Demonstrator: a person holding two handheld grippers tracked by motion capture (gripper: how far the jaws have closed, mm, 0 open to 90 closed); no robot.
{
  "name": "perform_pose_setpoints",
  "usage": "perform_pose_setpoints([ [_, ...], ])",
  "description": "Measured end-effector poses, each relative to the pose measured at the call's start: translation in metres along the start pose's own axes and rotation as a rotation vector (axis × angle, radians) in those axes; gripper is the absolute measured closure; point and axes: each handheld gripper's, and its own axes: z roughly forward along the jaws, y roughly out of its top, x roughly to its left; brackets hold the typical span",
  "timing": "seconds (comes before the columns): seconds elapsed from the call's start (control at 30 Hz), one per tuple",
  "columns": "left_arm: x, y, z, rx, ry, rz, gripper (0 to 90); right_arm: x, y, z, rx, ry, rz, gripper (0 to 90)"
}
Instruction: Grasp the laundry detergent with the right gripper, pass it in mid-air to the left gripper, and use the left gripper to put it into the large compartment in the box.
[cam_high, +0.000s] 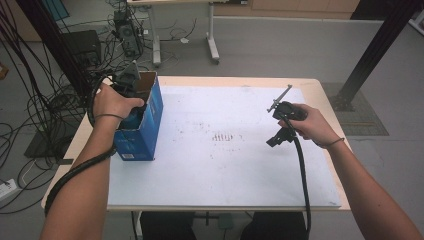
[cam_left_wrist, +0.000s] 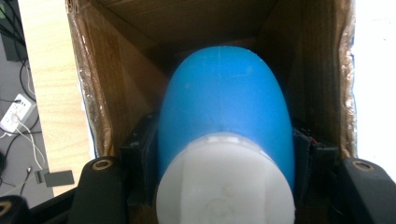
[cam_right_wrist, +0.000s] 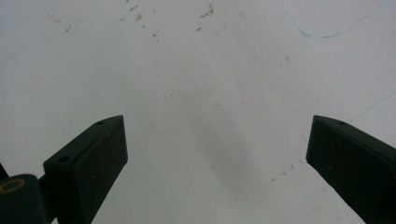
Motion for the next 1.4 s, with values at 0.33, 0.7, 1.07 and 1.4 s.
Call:
perform_pose_setpoints([
  [0.33, 0.0006, -0.0012, -0.0004, 0.001, -0.003, -0.003, 37.9, 0.0004, -0.0001, -0.0006, 0.003, -0.007, -0.001, 5.3],
  [0.7, 0.0023, -0.0015, -0.0002, -0.006, -0.010, -0.005, 37.9, 0.0008, 0.0000, -0.0011, 0.008, -0.012, -0.004, 5.3],
  [1.07, 0.0027, -0.0013, -0.0002, -0.004, -0.008, -0.015, 37.9, 0.0006, -0.0006, -0.0020, 0.010, -0.016, -0.004, 5.3],
  [1.4, 0.0037, -0.0013, -0.0001, -0.005, -0.012, -0.024, 37.9, -0.0004, -0.0002, -0.0010, 0.019, -0.017, -0.004, 5.4],
])
